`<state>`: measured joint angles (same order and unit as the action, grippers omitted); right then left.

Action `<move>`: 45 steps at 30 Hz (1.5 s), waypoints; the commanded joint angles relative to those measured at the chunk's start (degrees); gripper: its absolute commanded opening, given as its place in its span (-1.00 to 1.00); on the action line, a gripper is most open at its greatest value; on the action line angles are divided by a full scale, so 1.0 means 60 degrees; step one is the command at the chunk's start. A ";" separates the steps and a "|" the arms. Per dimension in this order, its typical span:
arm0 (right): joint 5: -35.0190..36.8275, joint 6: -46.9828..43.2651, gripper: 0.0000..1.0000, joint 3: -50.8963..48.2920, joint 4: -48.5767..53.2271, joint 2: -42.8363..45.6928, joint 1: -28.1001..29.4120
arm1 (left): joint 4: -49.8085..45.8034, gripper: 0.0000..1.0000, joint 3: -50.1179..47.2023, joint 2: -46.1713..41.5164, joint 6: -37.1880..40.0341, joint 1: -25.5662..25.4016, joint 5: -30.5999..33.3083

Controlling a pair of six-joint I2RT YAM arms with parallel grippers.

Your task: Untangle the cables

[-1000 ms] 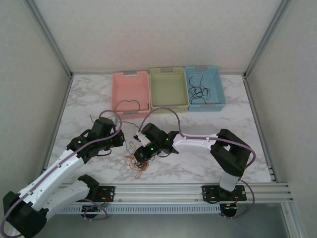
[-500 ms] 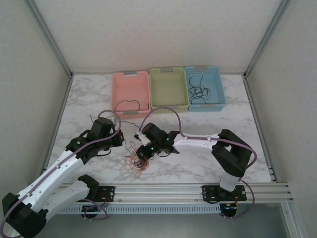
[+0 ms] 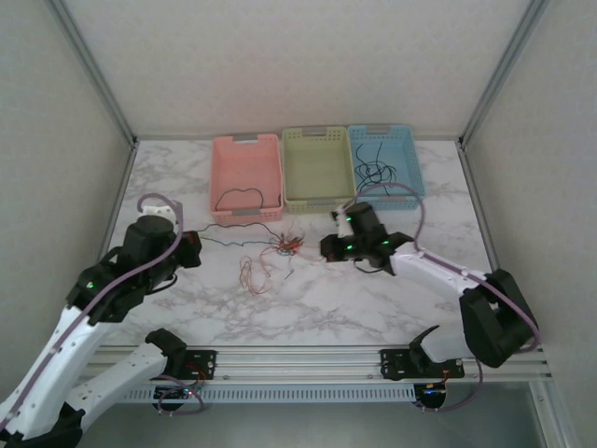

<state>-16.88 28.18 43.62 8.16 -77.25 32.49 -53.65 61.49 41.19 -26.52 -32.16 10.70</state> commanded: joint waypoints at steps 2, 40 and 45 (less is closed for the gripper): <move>0.1574 0.0812 -1.00 -0.0530 0.1542 0.1057 -0.1713 | -0.1692 -1.00 0.0407 -0.0252 0.0594 0.0248 0.1757; 0.4073 0.2275 -1.00 -0.1420 0.3442 0.2923 -0.8855 | -0.3803 -1.00 0.2195 -0.0792 0.1257 0.0277 0.5192; 0.2757 0.1969 -1.00 -0.1491 0.2986 0.2777 -0.8889 | -0.3304 -1.00 0.1781 -0.0855 0.1187 0.0277 0.4245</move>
<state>4.25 40.12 35.79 27.86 -60.45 -20.75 -74.08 73.30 36.38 -20.08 -31.03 37.78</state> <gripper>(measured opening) 0.039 0.047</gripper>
